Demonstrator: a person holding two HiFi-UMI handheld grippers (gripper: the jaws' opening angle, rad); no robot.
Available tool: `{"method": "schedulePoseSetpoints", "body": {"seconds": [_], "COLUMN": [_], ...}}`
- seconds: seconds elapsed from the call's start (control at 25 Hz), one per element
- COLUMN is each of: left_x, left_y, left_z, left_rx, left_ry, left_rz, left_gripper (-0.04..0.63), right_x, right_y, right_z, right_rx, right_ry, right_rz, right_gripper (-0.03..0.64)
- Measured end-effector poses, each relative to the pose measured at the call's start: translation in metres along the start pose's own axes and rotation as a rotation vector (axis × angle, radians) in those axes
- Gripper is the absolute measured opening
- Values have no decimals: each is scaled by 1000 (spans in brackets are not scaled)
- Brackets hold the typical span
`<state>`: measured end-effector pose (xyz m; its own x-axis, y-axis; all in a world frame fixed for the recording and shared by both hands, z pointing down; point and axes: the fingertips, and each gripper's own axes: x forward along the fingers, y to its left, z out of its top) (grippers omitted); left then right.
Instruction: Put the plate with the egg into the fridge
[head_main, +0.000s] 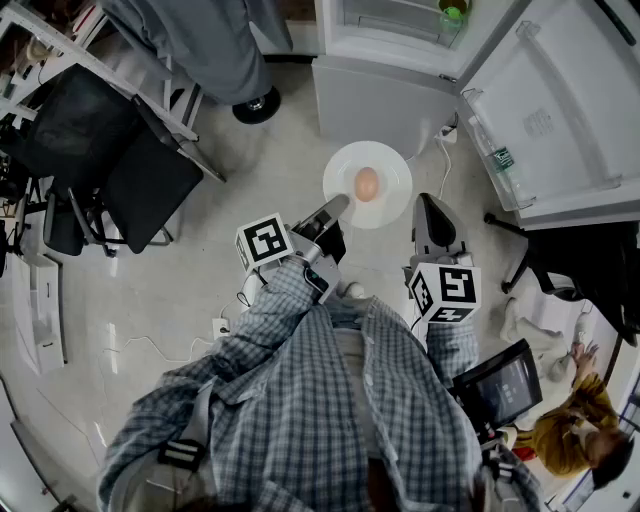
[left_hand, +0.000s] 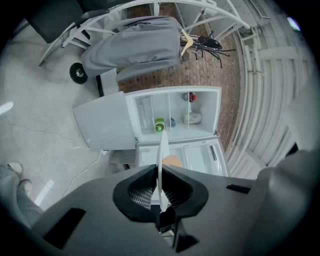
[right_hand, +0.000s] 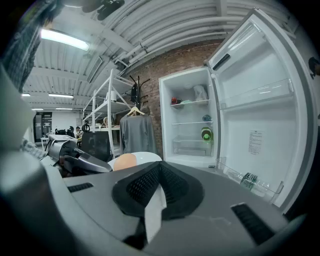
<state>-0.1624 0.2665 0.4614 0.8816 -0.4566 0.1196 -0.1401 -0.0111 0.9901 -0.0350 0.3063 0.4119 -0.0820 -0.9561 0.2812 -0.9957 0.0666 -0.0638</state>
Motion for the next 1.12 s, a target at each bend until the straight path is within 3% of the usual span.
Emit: {"method": "schedulePoseSetpoints", "body": {"seconds": [1.12], "left_x": [-25], "left_y": [6], "left_z": [33], "left_rx": [-13], "left_ry": [3], "left_rz": [-20], "left_gripper": [26], "right_x": [12], "right_y": [28], "right_z": [4], "right_rx": [11], "right_ry": [-6], "right_rz": [-38], "right_gripper": [6]}}
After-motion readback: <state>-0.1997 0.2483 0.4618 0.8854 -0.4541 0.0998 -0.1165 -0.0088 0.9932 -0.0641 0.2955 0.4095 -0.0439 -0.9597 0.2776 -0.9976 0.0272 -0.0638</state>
